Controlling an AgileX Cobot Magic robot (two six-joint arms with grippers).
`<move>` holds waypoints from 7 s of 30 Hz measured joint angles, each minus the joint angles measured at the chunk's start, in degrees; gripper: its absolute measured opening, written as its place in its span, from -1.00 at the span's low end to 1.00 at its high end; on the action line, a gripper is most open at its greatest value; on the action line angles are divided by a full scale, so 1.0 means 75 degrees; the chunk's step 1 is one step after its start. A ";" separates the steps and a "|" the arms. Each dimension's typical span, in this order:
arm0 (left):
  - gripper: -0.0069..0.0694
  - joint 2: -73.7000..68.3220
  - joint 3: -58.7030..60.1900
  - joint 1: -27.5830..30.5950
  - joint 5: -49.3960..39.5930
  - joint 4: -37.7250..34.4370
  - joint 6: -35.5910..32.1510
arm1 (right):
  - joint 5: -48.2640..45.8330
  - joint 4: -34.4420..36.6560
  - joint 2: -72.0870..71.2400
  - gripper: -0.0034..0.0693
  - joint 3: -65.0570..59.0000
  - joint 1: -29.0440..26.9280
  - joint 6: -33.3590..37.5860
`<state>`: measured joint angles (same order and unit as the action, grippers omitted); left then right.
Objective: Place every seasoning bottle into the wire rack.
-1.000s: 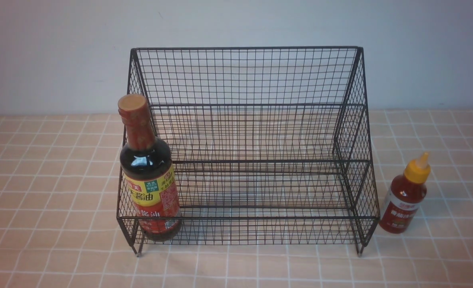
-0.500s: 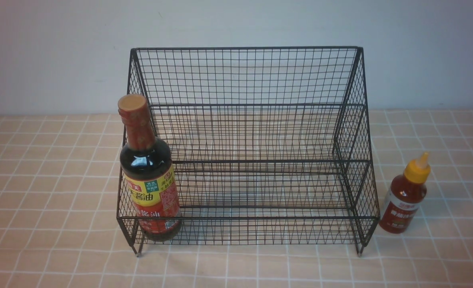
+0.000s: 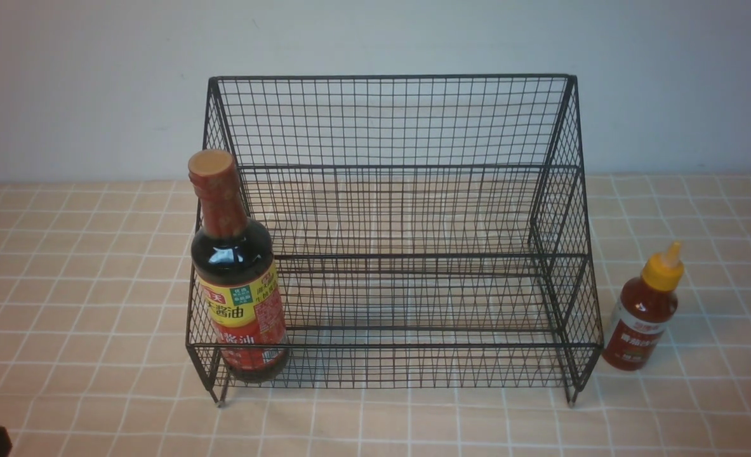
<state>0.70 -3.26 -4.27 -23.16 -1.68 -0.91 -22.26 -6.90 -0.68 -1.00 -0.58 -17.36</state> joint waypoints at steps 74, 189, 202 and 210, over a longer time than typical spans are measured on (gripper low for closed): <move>-0.84 0.0000 0.0628 0.0455 0.0167 -0.0444 -0.0400 | 0.5440 -0.2173 0.3541 -0.87 0.1730 0.0000 -0.2044; -0.84 0.0000 0.0628 0.0461 0.0167 -0.0453 -0.0400 | 0.7116 -0.8333 0.9911 0.30 0.5050 0.1632 -0.6302; -0.84 0.0000 0.0628 0.0461 0.0167 -0.0453 -0.0400 | 0.6546 -1.2552 0.5931 -0.85 0.5043 0.1600 -1.0603; -0.84 0.0000 0.0628 0.0461 0.0167 -0.0453 -0.0400 | 0.3236 -1.2492 0.4751 -0.94 0.5043 0.1600 -0.5200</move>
<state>0.70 1.44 -0.81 -21.91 -5.07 -3.90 2.01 -100.59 34.95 36.83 11.41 -56.37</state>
